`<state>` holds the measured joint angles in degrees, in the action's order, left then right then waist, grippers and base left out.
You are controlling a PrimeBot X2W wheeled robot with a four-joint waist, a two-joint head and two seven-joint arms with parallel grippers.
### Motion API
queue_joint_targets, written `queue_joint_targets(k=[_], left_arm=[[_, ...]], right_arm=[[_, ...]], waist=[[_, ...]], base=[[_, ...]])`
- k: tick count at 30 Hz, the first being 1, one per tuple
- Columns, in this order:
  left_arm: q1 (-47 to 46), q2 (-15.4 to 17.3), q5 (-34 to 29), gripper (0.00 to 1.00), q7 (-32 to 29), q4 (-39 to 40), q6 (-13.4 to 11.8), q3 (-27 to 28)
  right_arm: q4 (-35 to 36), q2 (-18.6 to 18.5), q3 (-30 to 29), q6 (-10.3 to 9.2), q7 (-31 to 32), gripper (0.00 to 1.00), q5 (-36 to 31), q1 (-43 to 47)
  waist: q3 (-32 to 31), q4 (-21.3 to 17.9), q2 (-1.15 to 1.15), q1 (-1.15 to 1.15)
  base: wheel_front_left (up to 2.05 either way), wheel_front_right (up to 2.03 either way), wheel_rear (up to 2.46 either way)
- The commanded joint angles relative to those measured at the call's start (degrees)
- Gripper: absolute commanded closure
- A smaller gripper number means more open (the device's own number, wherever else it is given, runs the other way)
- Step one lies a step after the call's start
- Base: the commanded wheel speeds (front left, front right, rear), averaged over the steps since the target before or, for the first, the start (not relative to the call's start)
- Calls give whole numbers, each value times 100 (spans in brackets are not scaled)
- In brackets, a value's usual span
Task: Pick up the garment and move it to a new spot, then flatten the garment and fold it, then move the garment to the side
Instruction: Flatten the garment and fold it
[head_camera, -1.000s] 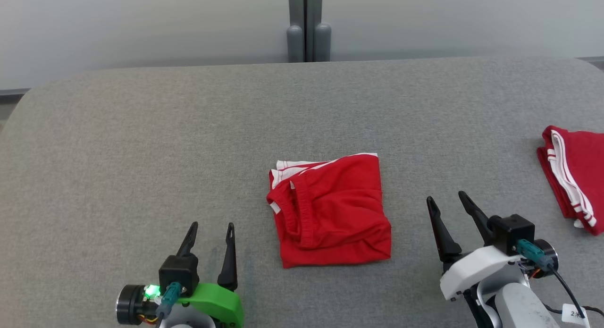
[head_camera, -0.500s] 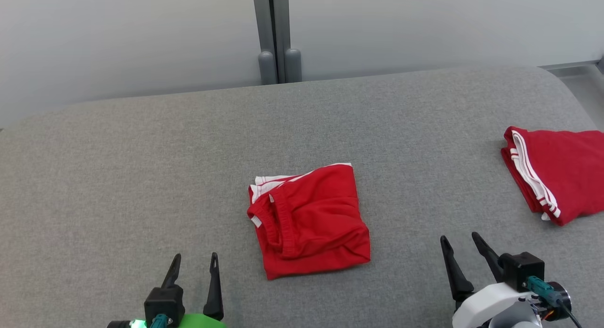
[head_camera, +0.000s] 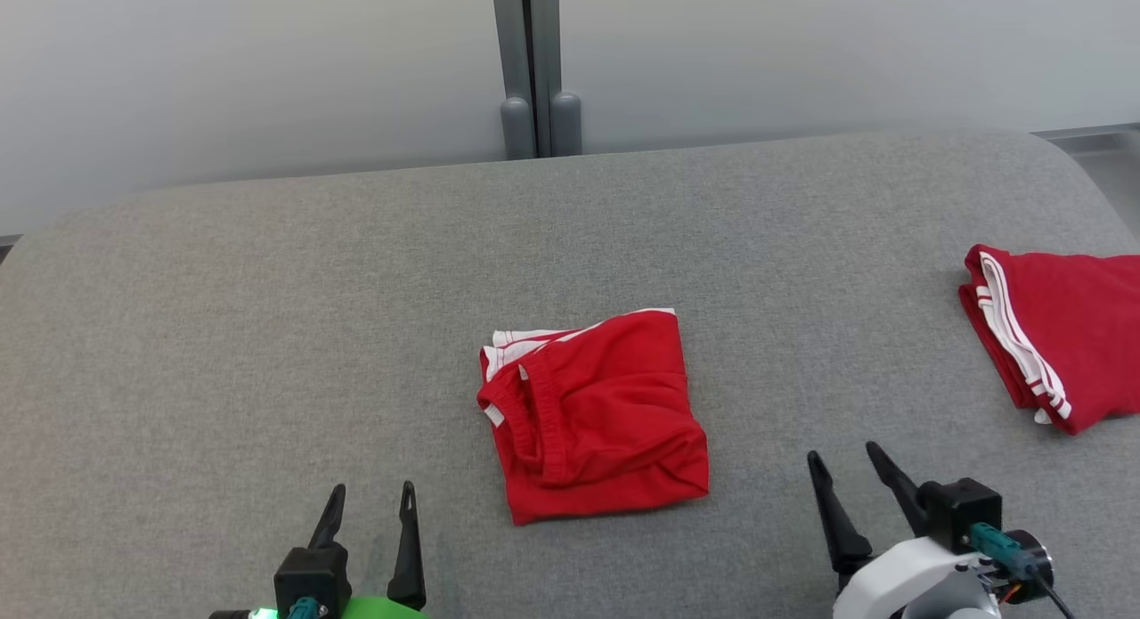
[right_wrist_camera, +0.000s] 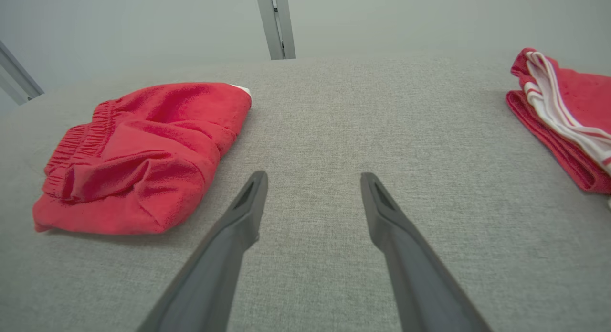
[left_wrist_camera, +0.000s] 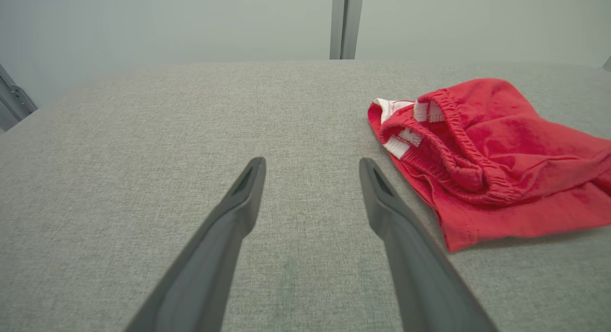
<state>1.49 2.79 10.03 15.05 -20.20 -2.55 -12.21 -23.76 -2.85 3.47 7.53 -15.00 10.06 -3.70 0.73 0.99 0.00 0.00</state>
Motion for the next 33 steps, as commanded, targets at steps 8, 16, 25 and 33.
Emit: queue_joint_targets(k=[8, 16, 25, 33], left_arm=[[-189, 27, 115, 0, 13, 10, -55, -140], [-313, 27, 185, 0, 13, 10, -87, -253], [-375, 27, 229, 0, 13, 51, -120, -288], [-394, 27, 241, 0, 13, 61, -133, -273]], right_arm=[[-195, -23, 1164, -10, -23, 0, -334, -552], [-572, -20, 1477, -10, -23, 42, -257, -926], [-730, -21, 1558, -10, -23, 100, -212, -1082], [-341, -21, 1742, -10, -23, 100, -251, -704]], waist=[[237, 238, 0, 0], [388, 462, 0, 0], [514, 564, 0, 0], [551, 511, 0, 0]], base=[[0, 0, 0], [0, 0, 0], [0, 0, 0], [0, 0, 0]])
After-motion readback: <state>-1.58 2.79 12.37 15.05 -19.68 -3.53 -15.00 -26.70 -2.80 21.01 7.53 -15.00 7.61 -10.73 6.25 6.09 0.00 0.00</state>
